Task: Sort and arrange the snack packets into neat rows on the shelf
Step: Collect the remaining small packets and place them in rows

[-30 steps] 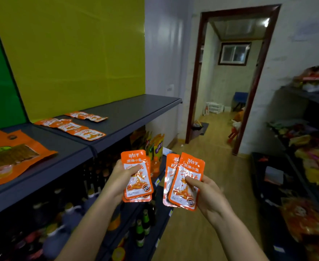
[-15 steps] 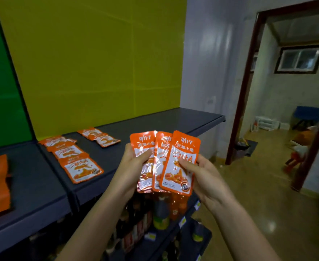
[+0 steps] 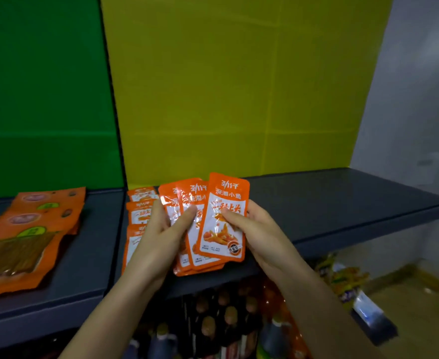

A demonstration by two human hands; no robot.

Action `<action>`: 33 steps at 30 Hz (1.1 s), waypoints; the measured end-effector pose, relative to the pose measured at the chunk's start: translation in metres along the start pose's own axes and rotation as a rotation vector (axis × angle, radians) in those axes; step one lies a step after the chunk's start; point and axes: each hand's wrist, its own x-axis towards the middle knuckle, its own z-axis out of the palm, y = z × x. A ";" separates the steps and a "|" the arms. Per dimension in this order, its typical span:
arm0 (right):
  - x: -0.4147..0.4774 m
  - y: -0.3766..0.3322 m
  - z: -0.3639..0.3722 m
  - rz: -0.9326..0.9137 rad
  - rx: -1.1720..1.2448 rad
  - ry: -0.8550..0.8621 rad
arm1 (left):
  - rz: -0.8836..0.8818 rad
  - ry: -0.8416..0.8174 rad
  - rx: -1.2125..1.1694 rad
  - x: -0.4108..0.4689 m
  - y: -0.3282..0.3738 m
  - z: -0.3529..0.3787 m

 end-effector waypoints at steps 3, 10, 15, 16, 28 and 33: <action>0.021 -0.004 -0.003 -0.030 -0.078 -0.071 | 0.042 0.170 0.053 0.003 0.009 -0.009; 0.058 0.021 -0.015 0.136 -0.407 -0.123 | -0.018 0.445 0.076 -0.003 0.033 -0.051; 0.056 0.035 -0.004 -0.021 -0.875 -0.041 | -0.070 0.482 0.148 -0.008 0.034 -0.058; 0.056 0.035 -0.004 -0.039 -0.941 -0.030 | -0.081 0.488 0.163 -0.007 0.033 -0.058; 0.059 0.025 -0.006 0.028 -1.221 -0.020 | -0.138 0.412 0.169 0.004 0.026 -0.054; 0.063 0.016 -0.008 0.097 -1.348 -0.079 | -0.159 0.354 0.204 0.015 0.019 -0.045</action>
